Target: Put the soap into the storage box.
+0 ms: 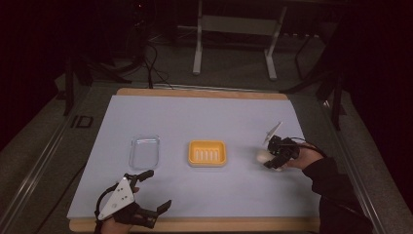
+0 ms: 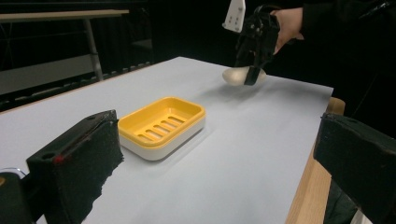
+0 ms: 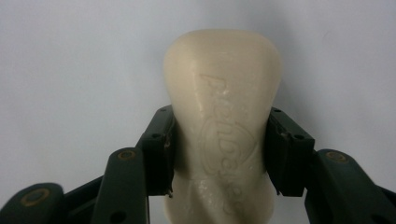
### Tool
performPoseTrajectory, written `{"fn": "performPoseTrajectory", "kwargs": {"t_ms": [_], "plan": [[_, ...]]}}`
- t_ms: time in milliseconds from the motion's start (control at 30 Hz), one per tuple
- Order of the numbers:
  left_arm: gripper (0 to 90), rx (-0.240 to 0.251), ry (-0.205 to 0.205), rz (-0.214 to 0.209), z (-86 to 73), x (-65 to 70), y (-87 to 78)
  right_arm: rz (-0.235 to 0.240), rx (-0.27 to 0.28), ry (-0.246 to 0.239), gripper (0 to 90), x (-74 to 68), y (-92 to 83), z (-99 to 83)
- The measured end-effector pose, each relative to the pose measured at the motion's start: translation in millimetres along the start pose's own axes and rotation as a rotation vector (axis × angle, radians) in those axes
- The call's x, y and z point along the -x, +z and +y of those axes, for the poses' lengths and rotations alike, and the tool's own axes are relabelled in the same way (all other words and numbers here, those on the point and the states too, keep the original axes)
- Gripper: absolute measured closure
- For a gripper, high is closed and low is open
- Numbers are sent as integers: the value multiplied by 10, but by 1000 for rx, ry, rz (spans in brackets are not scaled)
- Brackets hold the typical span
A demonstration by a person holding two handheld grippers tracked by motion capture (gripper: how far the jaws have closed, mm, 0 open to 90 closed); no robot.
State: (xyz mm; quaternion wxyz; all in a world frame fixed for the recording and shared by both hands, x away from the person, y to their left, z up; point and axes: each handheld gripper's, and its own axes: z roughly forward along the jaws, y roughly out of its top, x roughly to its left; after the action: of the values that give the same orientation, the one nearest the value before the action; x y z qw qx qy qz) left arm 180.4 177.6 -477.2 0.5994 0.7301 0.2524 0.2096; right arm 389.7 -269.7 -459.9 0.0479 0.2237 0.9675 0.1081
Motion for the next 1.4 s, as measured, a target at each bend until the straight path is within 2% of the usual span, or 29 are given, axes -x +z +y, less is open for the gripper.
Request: {"fn": "performPoseTrajectory", "kwargs": {"t_ms": [333,367,433,467,600,700,933,967,1133,1400], "plan": [[11,0,2,1,0,0,0,-11,5,-77,497,-8,-149,114],[11,0,2,0,0,0,0,-11,22,-111,498,-16,-173,147],[11,-1,2,0,0,0,0,-15,23,-122,498,-21,-180,158],[11,-2,2,-1,0,0,0,-21,24,-155,498,-44,-191,189],[11,-3,3,-2,0,1,-2,-26,22,-191,497,-68,-224,257],[11,-3,3,-2,0,1,-2,-22,22,-195,498,-67,-244,287],[11,-2,3,-3,0,1,-3,-8,26,-241,497,-71,-309,427],[11,-2,2,-3,0,1,-4,-8,32,-262,498,-86,-308,465],[11,-2,3,-2,0,0,-6,6,34,-301,498,-120,-292,548],[11,-3,2,-3,-1,-1,-6,21,34,-337,497,-159,-263,645]]}}
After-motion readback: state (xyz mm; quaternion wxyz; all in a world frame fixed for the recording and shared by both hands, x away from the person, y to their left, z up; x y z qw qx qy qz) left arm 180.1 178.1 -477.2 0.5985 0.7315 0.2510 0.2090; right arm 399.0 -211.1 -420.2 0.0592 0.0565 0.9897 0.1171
